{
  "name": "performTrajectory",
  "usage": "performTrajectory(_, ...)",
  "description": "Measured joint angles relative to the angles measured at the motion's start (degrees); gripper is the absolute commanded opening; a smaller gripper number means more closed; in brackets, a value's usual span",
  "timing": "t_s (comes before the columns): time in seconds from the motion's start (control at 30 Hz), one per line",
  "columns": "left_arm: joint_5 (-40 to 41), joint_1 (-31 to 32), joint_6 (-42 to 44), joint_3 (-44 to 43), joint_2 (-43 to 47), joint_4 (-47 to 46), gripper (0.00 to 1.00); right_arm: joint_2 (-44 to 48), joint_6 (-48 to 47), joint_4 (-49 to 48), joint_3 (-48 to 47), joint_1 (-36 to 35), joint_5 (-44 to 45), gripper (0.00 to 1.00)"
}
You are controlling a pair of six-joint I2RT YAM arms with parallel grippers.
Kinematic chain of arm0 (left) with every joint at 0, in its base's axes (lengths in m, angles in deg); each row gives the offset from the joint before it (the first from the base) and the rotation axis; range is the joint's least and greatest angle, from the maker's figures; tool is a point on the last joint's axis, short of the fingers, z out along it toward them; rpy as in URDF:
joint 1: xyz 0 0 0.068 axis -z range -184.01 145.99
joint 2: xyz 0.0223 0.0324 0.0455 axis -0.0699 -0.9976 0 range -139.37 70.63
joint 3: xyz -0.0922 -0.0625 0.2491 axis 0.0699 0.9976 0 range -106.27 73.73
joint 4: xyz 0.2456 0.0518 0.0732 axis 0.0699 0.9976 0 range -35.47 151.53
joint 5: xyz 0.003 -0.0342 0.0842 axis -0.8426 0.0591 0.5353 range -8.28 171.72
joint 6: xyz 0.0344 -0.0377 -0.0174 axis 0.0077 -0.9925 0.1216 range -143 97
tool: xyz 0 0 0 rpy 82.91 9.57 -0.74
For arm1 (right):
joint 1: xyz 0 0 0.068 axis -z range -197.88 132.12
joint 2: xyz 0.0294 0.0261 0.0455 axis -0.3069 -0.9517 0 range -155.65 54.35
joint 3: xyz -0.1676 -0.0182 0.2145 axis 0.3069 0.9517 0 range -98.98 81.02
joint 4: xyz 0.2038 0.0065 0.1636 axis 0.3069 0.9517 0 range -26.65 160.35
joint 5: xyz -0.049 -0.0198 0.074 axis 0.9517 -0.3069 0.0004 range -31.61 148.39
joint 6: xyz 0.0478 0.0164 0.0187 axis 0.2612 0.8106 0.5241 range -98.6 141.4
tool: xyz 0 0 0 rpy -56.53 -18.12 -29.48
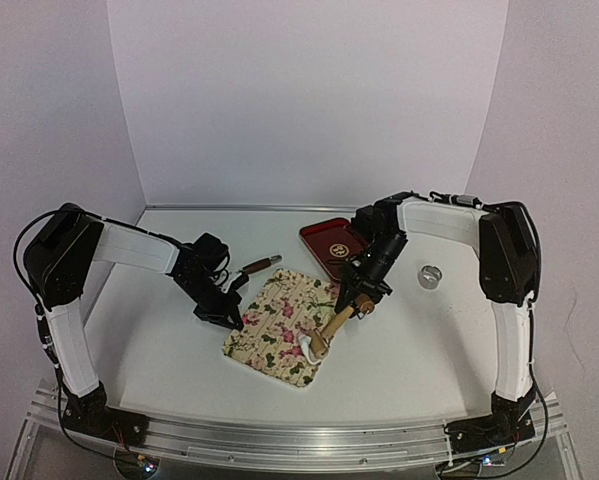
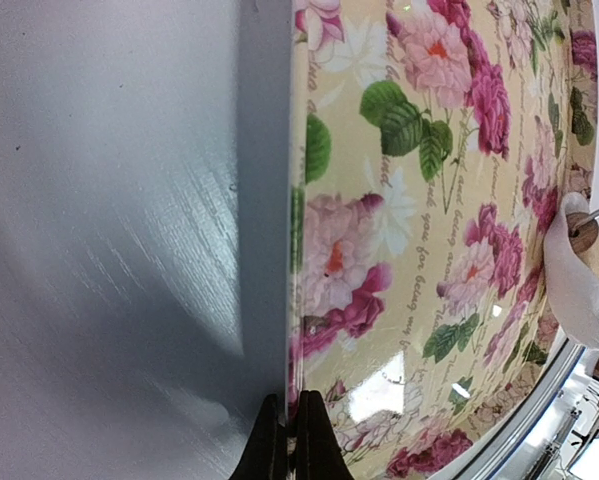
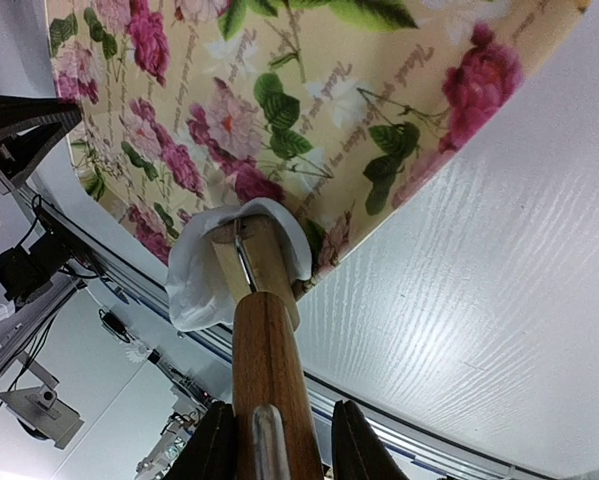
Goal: Roll out the dumpling wrappers from the dough
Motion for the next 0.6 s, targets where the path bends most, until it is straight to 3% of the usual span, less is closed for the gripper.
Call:
performTrajectory(0.27,-0.3,-0.1,0.1,-1.0,-0.7,1.0,0.0,0.2,1.2,0.9,-0.1,0.6,0.5,0.0)
performTrajectory(0.6,-0.6,-0.5,0.3,-1.3,-0.8,1.4,0.0,-0.4,5.0,0.6,-2.2,-4.0,4.1,0.0)
